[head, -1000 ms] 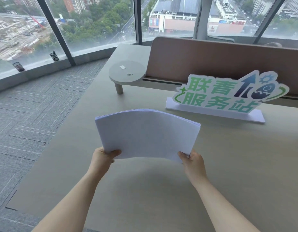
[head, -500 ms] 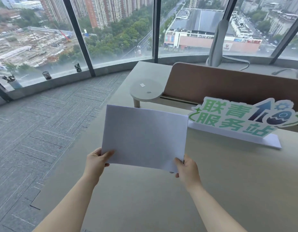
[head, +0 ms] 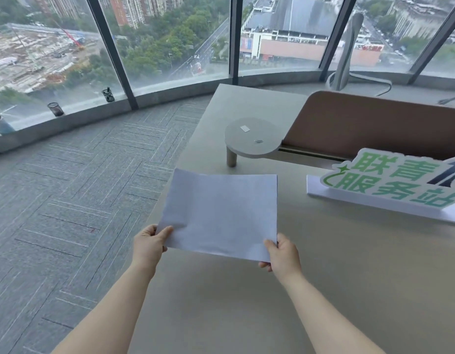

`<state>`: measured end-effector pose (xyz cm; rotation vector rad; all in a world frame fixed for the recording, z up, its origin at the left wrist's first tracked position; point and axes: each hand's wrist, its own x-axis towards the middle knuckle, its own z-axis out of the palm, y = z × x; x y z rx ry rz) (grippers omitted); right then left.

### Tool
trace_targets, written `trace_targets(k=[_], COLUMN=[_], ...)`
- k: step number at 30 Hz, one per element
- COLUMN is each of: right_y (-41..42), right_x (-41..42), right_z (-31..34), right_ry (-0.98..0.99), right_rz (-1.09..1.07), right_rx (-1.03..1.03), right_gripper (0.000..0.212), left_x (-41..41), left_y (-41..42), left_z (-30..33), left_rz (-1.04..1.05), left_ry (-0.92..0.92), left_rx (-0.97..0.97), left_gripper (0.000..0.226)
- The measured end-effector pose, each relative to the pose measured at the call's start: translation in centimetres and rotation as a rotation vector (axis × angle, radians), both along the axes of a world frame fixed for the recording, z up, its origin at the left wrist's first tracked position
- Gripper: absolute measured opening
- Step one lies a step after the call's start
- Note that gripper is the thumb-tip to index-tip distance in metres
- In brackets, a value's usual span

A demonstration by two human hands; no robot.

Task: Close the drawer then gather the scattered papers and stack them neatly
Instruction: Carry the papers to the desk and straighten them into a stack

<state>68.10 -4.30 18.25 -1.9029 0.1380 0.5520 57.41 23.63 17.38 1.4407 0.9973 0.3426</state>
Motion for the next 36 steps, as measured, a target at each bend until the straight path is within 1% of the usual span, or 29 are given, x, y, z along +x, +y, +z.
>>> trace_targets(k=[8,15,19,21,25,27,31,36], right_y=[3.6,4.7,4.9,4.9,5.0,5.0,4.9,4.0], right_x=[1.2,2.2,2.3,2.3,2.5,2.7,2.9,3.0], right_z=[-1.0,-3.8,-4.3,-4.3,-4.7,-5.0,-5.1,-5.3], right_ry=[0.031,0.063,0.075,0.077,0.064,0.028,-0.022,-0.072], right_rz=[-0.059,-0.064,-0.077,-0.086,-0.074,-0.059,-0.043,0.005], right_rx=[-0.019,-0.084,-0.112,-0.128,-0.182,-0.249,-0.390,-0.697], right_gripper=[0.018,0.015,0.015,0.016,0.014,0.015,0.020,0.035], left_x=[3.4,4.5,4.7,4.8,5.1,5.2,5.1,5.0], left_y=[3.0,4.0,4.3,4.5,4.4,4.3,4.0,4.0], left_z=[-2.2,-4.1,-5.0,-5.3,-5.0,-4.7,-4.7,-5.0], left_rz=[0.000,-0.005,-0.016,-0.015,-0.094,-0.122,-0.141,-0.168], left_ry=[0.036,0.102,0.167,0.203,0.343,0.402,0.446,0.501], left_rx=[-0.008,0.018,0.058,0.086,0.242,0.314,0.406,0.450], left_gripper=[0.012,0.014,0.012,0.015,0.022,0.023,0.026,0.032])
